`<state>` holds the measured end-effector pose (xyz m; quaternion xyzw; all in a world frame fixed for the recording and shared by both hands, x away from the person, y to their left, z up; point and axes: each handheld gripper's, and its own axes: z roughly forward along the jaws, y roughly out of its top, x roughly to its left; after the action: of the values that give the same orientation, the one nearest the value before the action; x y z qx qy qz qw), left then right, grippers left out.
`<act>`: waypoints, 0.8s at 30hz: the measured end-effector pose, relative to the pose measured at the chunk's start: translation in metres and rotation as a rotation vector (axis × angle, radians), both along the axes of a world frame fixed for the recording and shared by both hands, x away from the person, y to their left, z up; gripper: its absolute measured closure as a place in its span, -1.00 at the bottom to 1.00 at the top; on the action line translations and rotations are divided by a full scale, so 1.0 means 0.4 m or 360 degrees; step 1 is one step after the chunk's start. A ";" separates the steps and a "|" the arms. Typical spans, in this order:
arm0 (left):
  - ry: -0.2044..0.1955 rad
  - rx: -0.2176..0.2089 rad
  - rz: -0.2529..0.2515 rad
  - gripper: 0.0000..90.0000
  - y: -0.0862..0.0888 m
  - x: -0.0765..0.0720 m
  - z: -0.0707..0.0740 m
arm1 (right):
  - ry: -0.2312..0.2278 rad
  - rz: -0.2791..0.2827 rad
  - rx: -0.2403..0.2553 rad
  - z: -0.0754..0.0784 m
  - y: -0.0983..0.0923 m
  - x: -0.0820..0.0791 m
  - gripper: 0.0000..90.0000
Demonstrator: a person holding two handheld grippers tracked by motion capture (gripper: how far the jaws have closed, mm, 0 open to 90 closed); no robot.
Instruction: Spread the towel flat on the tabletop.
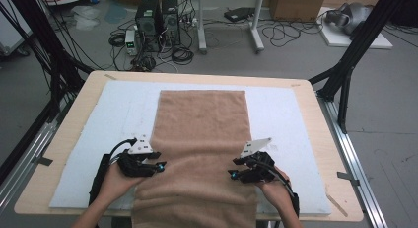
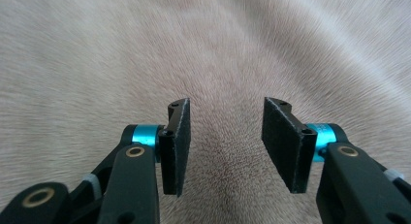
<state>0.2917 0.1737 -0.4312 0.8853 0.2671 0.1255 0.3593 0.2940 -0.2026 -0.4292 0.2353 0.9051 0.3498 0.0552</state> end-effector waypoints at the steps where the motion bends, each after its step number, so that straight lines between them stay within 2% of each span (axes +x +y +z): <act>1: 0.0000 0.0049 -0.0038 0.58 -0.006 -0.002 -0.010 | 0.0003 0.0020 -0.0046 -0.015 0.005 0.000 0.33; 2: -0.0034 0.0016 -0.0064 0.73 -0.006 -0.009 -0.013 | -0.0036 0.0020 -0.0003 -0.020 0.002 -0.005 0.43; 3: -0.0056 0.0007 -0.0058 0.93 -0.005 -0.015 -0.017 | -0.0035 0.0002 0.0026 -0.024 -0.004 -0.006 0.53; 4: -0.0053 -0.0024 -0.0050 0.94 0.001 -0.017 -0.020 | -0.0015 -0.0005 0.0046 -0.025 -0.008 -0.006 0.71; 5: -0.0011 -0.0065 -0.0039 0.95 0.011 -0.014 -0.021 | 0.0003 0.0015 0.0053 -0.024 -0.012 -0.005 0.86; 6: 0.0009 -0.0095 -0.0033 0.96 0.022 -0.013 -0.022 | 0.0023 0.0020 0.0056 -0.022 -0.013 -0.005 0.89; 8: -0.0001 -0.0113 -0.0003 0.96 0.044 -0.022 -0.022 | 0.0036 0.0061 0.0036 -0.017 -0.006 -0.012 0.91; 10: -0.0006 -0.0119 0.0014 0.96 0.064 -0.032 -0.021 | 0.0034 0.0099 0.0027 -0.006 0.002 -0.024 0.90; 11: -0.0005 -0.0129 0.0022 0.95 0.072 -0.036 -0.018 | 0.0036 0.0124 0.0064 -0.001 0.004 -0.028 0.88; 12: -0.0003 -0.0156 0.0028 0.95 0.078 -0.037 -0.015 | 0.0038 0.0144 0.0082 0.006 0.005 -0.030 0.81; 13: -0.0003 -0.0167 0.0028 0.92 0.081 -0.038 -0.012 | 0.0026 0.0139 0.0073 0.012 0.007 -0.031 0.61; 15: -0.0005 -0.0198 0.0064 0.68 0.085 -0.030 -0.006 | -0.0017 0.0099 0.0034 0.022 0.008 -0.022 0.47; 17: -0.0018 -0.0215 0.0120 0.49 0.089 -0.015 -0.004 | -0.0065 0.0018 0.0044 0.030 0.002 -0.006 0.33; 19: -0.0018 -0.0200 0.0174 0.33 0.090 0.001 -0.009 | -0.0084 -0.0039 0.0023 0.029 -0.003 0.016 0.22; 20: 0.0000 -0.0187 0.0207 0.26 0.089 0.010 -0.016 | -0.0102 -0.0077 -0.0009 0.024 -0.005 0.028 0.18; 21: 0.0021 -0.0157 0.0223 0.23 0.087 0.020 -0.024 | -0.0087 -0.0103 -0.0019 0.017 -0.006 0.040 0.16; 22: 0.0021 -0.0140 0.0217 0.25 0.085 0.026 -0.031 | -0.0070 -0.0118 -0.0030 0.008 -0.007 0.053 0.17; 23: -0.0010 -0.0137 0.0219 0.35 0.082 0.026 -0.031 | -0.0062 -0.0125 -0.0063 -0.001 -0.005 0.064 0.27; 24: 0.0000 -0.0135 0.0206 0.56 0.081 0.029 -0.030 | -0.0034 -0.0110 -0.0080 -0.012 0.000 0.072 0.36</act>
<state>0.3033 0.2062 -0.4431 0.8501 0.3289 0.1372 0.3877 0.3229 -0.2024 -0.4342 0.2612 0.9043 0.3273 0.0829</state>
